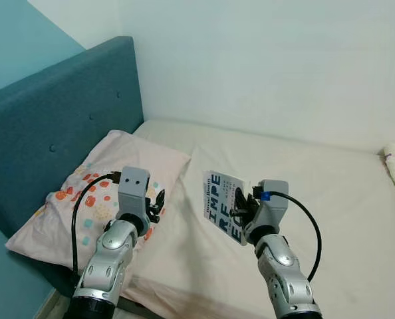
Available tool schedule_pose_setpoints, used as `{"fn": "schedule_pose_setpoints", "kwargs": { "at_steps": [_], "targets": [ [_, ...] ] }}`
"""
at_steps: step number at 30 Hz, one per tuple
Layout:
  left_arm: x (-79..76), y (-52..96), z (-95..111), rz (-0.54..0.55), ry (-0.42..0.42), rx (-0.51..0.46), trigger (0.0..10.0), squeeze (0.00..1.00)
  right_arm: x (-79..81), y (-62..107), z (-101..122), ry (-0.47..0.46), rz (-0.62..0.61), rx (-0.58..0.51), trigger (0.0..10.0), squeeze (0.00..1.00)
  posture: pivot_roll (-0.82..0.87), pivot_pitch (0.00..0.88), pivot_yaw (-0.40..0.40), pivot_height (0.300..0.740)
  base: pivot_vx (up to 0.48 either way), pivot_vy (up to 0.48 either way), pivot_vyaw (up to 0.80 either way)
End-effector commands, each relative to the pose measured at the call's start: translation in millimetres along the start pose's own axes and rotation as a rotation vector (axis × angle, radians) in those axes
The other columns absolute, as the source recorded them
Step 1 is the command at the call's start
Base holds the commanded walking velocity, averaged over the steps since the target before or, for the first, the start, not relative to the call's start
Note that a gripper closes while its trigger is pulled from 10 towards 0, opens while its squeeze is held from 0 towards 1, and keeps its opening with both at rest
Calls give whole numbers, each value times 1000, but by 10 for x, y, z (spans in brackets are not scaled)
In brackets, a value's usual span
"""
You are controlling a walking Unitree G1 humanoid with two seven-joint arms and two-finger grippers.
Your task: Clean up the room
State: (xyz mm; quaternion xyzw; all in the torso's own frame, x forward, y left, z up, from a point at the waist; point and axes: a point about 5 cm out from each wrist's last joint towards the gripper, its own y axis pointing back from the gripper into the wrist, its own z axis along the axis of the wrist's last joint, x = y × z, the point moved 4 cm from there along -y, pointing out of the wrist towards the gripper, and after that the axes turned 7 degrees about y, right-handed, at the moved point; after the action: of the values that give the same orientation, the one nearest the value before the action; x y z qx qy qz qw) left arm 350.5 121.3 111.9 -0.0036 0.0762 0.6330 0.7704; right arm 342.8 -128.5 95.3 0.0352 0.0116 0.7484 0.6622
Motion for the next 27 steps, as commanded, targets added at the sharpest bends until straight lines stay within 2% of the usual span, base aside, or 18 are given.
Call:
{"fn": "schedule_pose_setpoints", "kwargs": {
  "at_steps": [1, 5, 16, 21, 22, 27],
  "targets": [
    [-7, -15, -15, -5, -3, 6, 10000, 0, 16, -7, 82, -4, 7, -30, 10000, 0, -36, 0, -35, 740, 0, 480, 0],
    [-13, -21, -11, -4, 7, 6, 10000, 0, 16, -9, 82, -3, 8, -29, 10000, 0, -37, 0, -37, 740, 0, 480, 0],
    [-22, -2, -21, -7, -21, 2, 10000, 0, 12, 0, 37, -7, 10, -3, 10000, 0, -34, 0, -39, 740, 0, 0, 0],
    [8, 2, -16, 1, -23, 1, 10000, 0, -38, -5, -125, 30, 16, 95, 10000, 0, -34, 0, -39, 740, 0, 0, 0],
    [17, 5, -18, 3, -24, 1, 10000, 0, -92, -8, -173, 26, 6, 125, 10000, 0, -34, 0, -40, 740, 0, 0, 0],
    [65, 30, -61, 9, -33, 11, 10000, 0, -180, -22, -136, 2, -26, 121, 10000, 0, -36, 0, -42, 736, 0, 0, 0]
  ]
}}
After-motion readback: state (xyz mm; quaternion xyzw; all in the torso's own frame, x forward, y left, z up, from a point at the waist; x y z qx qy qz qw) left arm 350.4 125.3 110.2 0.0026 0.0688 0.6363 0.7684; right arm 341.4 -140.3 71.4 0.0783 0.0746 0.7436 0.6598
